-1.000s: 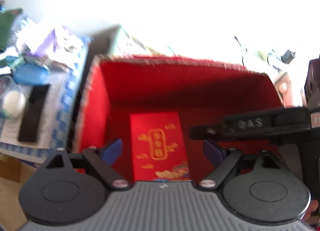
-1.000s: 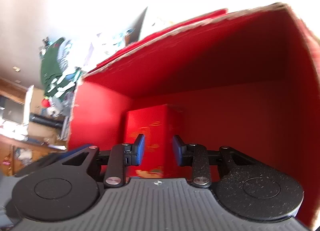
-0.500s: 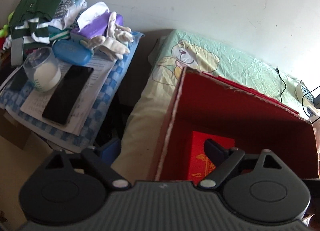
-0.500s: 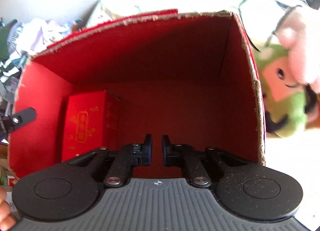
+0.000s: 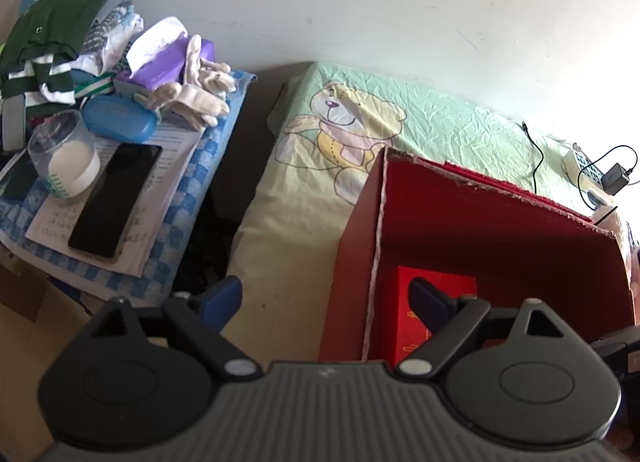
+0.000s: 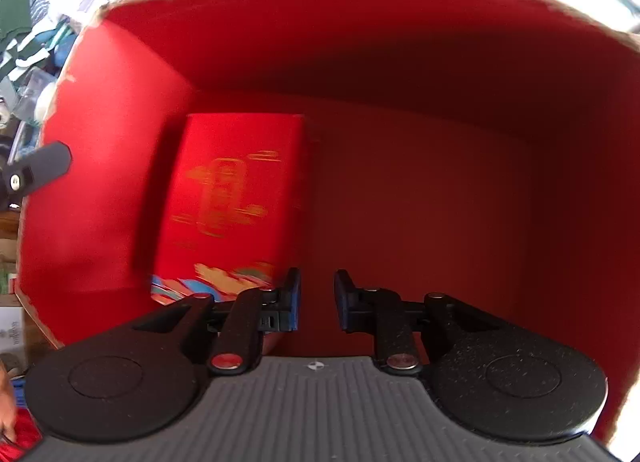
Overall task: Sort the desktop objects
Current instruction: 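Open the right tool to release the gift box and withdraw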
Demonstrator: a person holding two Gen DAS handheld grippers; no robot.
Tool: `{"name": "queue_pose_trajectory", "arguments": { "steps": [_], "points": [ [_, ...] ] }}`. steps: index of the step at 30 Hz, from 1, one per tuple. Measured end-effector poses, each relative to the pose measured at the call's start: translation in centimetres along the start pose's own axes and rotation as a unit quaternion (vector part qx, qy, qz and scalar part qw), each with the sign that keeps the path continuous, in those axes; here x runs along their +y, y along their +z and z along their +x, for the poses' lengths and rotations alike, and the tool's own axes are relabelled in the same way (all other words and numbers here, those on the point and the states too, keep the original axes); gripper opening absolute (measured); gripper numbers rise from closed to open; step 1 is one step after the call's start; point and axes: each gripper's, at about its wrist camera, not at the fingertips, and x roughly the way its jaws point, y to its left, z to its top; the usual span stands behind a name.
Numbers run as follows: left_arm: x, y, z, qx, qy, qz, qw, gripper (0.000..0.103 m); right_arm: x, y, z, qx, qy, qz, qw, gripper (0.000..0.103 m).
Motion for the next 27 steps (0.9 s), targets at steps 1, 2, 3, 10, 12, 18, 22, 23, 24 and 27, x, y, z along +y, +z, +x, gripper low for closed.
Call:
{"name": "queue_pose_trajectory", "arguments": {
  "steps": [1,2,3,10,12,18,22,23,24,27],
  "points": [
    [0.1,-0.1,-0.1,0.001,-0.002,0.001,1.0000,0.091,0.4,0.5,0.3,0.002,0.012,0.005,1.000,0.020],
    [0.1,-0.2,-0.2,0.003,-0.003,0.003,1.0000,0.092,0.6,1.0,0.3,-0.007,0.024,0.012,1.000,0.020],
    [0.1,-0.3,-0.3,0.004,-0.003,0.004,1.0000,0.092,0.9,1.4,0.4,-0.013,0.025,0.014,0.999,0.020],
    [-0.3,-0.8,-0.6,-0.005,0.035,0.032,0.9989,0.096,2.0,3.1,3.4,-0.039,0.042,0.005,0.998,0.021],
    [-0.7,-1.0,-0.8,-0.006,0.042,0.041,0.9983,0.096,1.5,2.9,3.3,-0.071,0.046,-0.005,0.996,0.022],
    [-2.1,-1.4,-1.6,-0.020,0.069,0.058,0.9957,0.097,1.9,1.1,3.5,-0.140,0.001,-0.026,0.990,0.050],
    [-3.4,-1.9,-2.3,-0.023,0.083,0.070,0.9938,0.097,2.1,-1.1,2.3,-0.185,0.019,-0.005,0.983,0.058],
    [-3.8,-2.0,-2.5,-0.022,0.083,0.073,0.9936,0.097,2.0,-1.7,2.0,-0.194,0.026,0.004,0.981,0.058],
    [-4.1,-2.2,-2.8,-0.023,0.084,0.074,0.9935,0.097,1.7,-2.6,1.5,-0.203,0.031,0.008,0.979,0.058],
    [-5.1,-2.8,-3.9,-0.026,0.089,0.077,0.9927,0.097,-0.2,-4.1,0.1,-0.231,0.040,0.011,0.972,0.058]
  ]
}}
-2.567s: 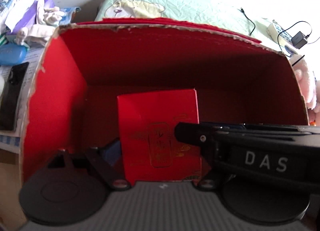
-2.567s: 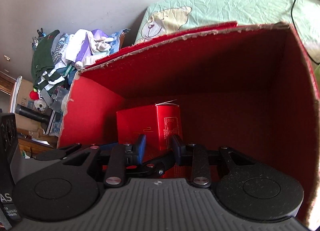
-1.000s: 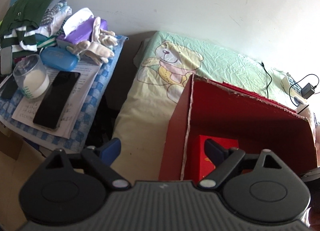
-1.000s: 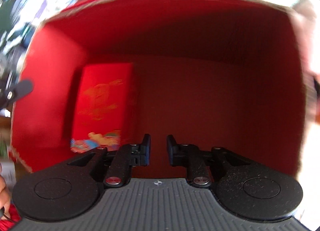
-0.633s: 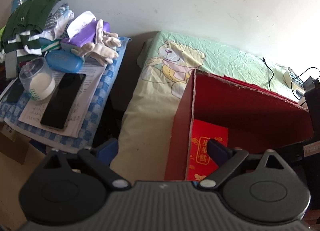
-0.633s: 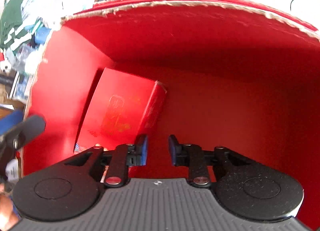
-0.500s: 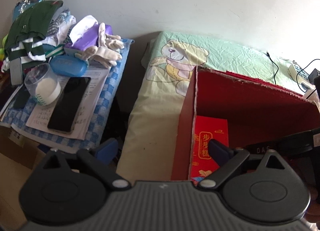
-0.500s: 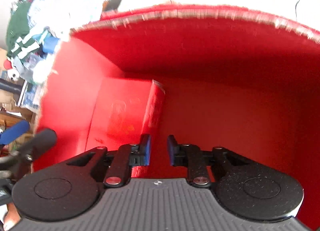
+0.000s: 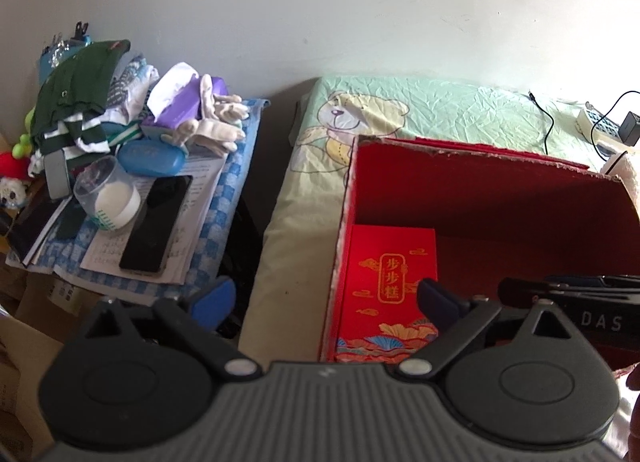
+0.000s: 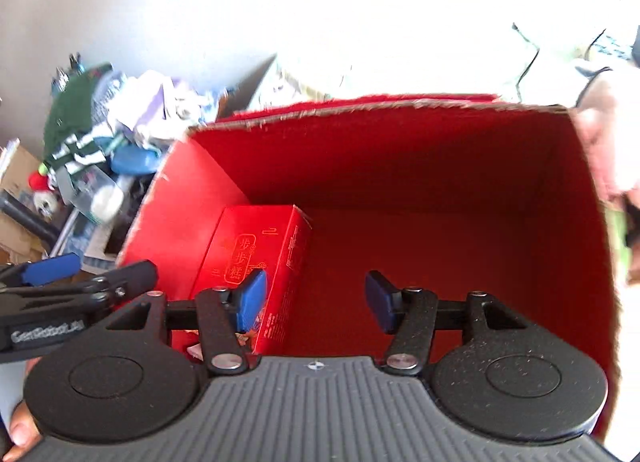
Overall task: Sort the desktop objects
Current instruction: 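Open the right tool to release the gift box and withdraw, then grasp the red-and-white strap with the right tool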
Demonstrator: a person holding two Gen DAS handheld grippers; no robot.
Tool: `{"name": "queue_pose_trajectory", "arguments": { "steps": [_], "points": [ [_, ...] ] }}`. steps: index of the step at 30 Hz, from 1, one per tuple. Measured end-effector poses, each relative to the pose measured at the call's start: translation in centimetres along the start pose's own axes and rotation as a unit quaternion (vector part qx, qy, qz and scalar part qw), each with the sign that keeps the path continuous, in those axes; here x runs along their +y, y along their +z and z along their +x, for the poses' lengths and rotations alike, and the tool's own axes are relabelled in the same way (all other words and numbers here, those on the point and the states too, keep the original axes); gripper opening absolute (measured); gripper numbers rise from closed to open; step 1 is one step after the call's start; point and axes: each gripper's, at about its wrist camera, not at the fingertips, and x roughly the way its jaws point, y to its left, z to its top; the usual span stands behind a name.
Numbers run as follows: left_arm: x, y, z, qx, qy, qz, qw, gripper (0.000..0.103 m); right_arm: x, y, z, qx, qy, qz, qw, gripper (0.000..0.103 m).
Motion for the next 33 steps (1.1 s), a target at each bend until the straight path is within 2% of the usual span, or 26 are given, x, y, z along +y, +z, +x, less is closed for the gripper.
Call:
{"name": "queue_pose_trajectory", "arguments": {
  "steps": [5,6,8,13,17,21,24,27,29,33],
  "points": [
    [-1.7,-1.1,-2.9,-0.008,0.016,0.000,0.9998,0.098,-0.2,0.3,-5.0,-0.019,0.020,0.016,0.999,0.058],
    [-2.1,-1.4,-3.6,-0.010,0.021,-0.002,0.9997,0.098,1.4,1.3,-6.4,-0.016,0.031,0.023,0.999,0.058],
    [-2.9,-2.0,-4.8,-0.014,0.028,-0.003,0.9995,0.098,1.8,0.8,-7.4,-0.015,0.056,0.032,0.998,0.058],
    [-4.6,-4.3,-8.1,-0.031,0.040,-0.008,0.9987,0.098,0.8,-1.6,-12.4,-0.030,0.105,-0.008,0.994,0.058],
    [-5.6,-7.0,-10.2,-0.036,0.029,-0.014,0.9988,0.098,-0.8,-3.7,-16.6,-0.024,0.140,-0.027,0.990,0.056],
    [-6.9,-10.3,-11.1,-0.033,0.007,-0.015,0.9993,0.098,-3.6,-6.2,-19.0,0.007,0.168,-0.039,0.985,0.048],
    [-7.8,-12.5,-10.6,-0.014,-0.016,-0.012,0.9997,0.090,-4.2,-7.5,-17.9,0.044,0.161,-0.031,0.985,0.046],
    [-8.9,-14.2,-9.3,0.012,-0.026,0.000,0.9996,0.079,-5.2,-8.2,-15.3,0.096,0.175,0.015,0.980,0.039],
    [-9.3,-15.3,-8.7,0.021,-0.028,0.006,0.9994,0.079,-5.9,-8.5,-14.5,0.114,0.189,0.047,0.974,0.039],
    [-10.0,-16.5,-7.9,0.029,-0.029,0.019,0.9990,0.077,-5.8,-8.6,-13.6,0.125,0.189,0.064,0.972,0.039]
  ]
}}
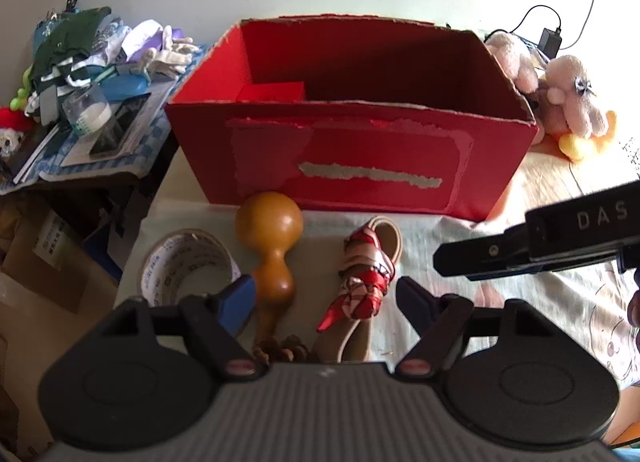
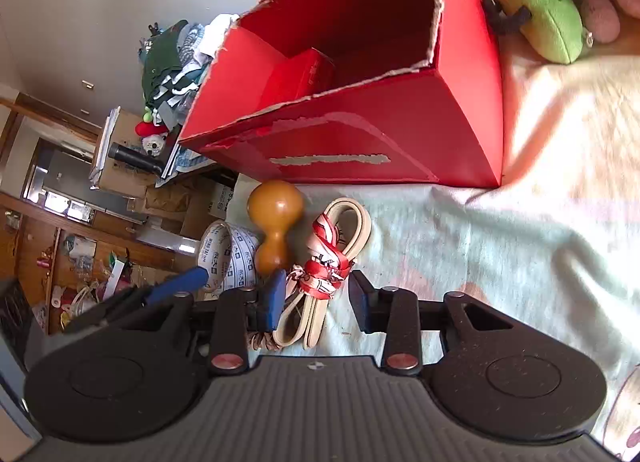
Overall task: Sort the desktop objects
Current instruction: 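Grasp the red-and-white strap with the right tool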
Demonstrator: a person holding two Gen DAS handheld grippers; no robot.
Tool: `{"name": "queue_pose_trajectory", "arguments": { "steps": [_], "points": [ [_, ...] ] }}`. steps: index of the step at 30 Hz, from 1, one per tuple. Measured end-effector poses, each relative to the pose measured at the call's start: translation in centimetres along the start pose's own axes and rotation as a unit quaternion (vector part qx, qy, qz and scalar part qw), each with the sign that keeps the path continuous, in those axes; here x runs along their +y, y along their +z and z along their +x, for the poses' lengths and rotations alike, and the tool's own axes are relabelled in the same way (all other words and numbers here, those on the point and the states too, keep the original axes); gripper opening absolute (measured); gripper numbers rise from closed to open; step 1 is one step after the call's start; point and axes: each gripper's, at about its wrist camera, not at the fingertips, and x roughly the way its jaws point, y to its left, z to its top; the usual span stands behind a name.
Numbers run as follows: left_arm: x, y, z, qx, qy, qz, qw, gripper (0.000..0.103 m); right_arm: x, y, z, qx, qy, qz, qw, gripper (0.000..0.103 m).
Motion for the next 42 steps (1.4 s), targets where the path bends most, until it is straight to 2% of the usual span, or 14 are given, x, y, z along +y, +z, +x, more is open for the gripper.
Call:
{"name": "queue_pose_trajectory", "arguments": {
  "steps": [3,12,16,19,26,33,36,42],
  "points": [
    [-0.2,-0.1,1.1,0.017,0.000,0.008,0.9998,0.072,-0.1,0.3,1.1,0.009,0.004,0.018,1.000,0.039],
    [-0.6,-0.3,4.0,0.064,-0.043,0.022,0.9968,0.062,0.1,0.7,3.7,0.026,-0.012,0.047,0.998,0.039],
    [-0.4,-0.6,5.4,0.087,-0.053,0.021,0.9946,0.049,0.1,0.9,4.9,0.037,-0.021,0.052,0.998,0.040],
    [0.0,-0.7,6.2,0.102,-0.063,0.012,0.9927,0.042,0.2,1.1,5.8,0.045,-0.025,0.053,0.997,0.040],
    [0.1,-0.9,7.5,0.117,-0.063,0.019,0.9910,0.042,0.5,1.1,7.3,0.054,-0.037,0.054,0.996,0.045],
    [-0.6,-0.7,7.8,0.113,-0.062,0.042,0.9907,0.041,-0.1,1.1,8.2,0.056,-0.044,0.065,0.995,0.056],
    [-0.6,-0.6,7.8,0.115,-0.066,0.046,0.9901,0.038,-0.2,1.1,8.2,0.062,-0.025,0.055,0.996,0.042],
    [-0.6,-0.2,7.6,0.124,-0.086,0.049,0.9873,0.025,-0.8,1.3,6.7,0.060,-0.023,0.052,0.997,0.036]
  ]
}}
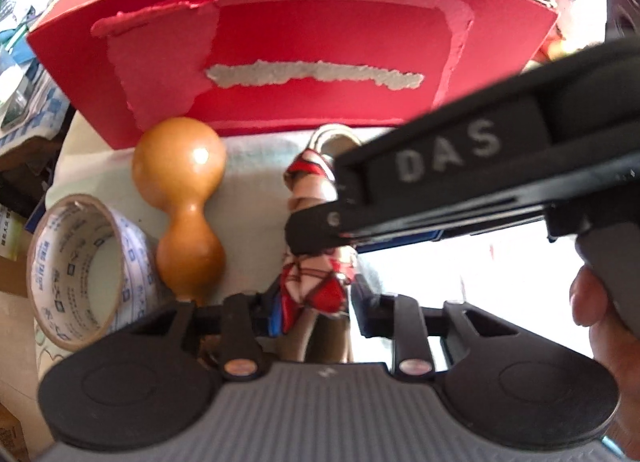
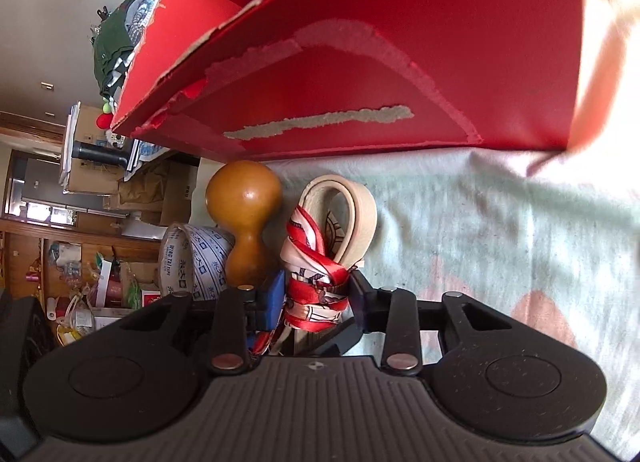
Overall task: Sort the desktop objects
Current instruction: 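Grasp the red-and-white strap with the right tool, then carry the strap with the right tool and lower it into the red box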
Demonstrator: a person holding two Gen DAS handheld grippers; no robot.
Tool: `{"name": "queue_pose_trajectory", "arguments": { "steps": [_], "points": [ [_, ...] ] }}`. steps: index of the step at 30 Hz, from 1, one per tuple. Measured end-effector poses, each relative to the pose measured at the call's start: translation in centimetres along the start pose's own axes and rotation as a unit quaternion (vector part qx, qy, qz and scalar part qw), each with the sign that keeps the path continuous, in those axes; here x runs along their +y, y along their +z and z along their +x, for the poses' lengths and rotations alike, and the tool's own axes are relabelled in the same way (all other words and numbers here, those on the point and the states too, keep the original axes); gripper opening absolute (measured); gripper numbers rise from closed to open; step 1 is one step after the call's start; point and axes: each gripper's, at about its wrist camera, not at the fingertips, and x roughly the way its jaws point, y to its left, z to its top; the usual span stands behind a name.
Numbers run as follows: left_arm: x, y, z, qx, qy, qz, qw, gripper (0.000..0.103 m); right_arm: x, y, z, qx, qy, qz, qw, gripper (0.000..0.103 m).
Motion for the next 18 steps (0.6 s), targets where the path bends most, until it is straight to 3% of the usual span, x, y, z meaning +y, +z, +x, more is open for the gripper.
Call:
{"name": "queue_pose_trajectory", "arguments": {
  "steps": [10,18],
  "points": [
    [-4.6,1.2,-2.0,-0.005,-0.054,0.069,0.9962,0.026,-2.4,-0.9,-5.9,-0.035,0.006,0.036,0.999,0.034],
    [-10.5,4.1,-5.0,-0.055,-0.100,0.141,0.9835,0.026,-3.5,-2.1,-12.8,-0.105,-0.005,0.052,0.993,0.034]
  ]
}}
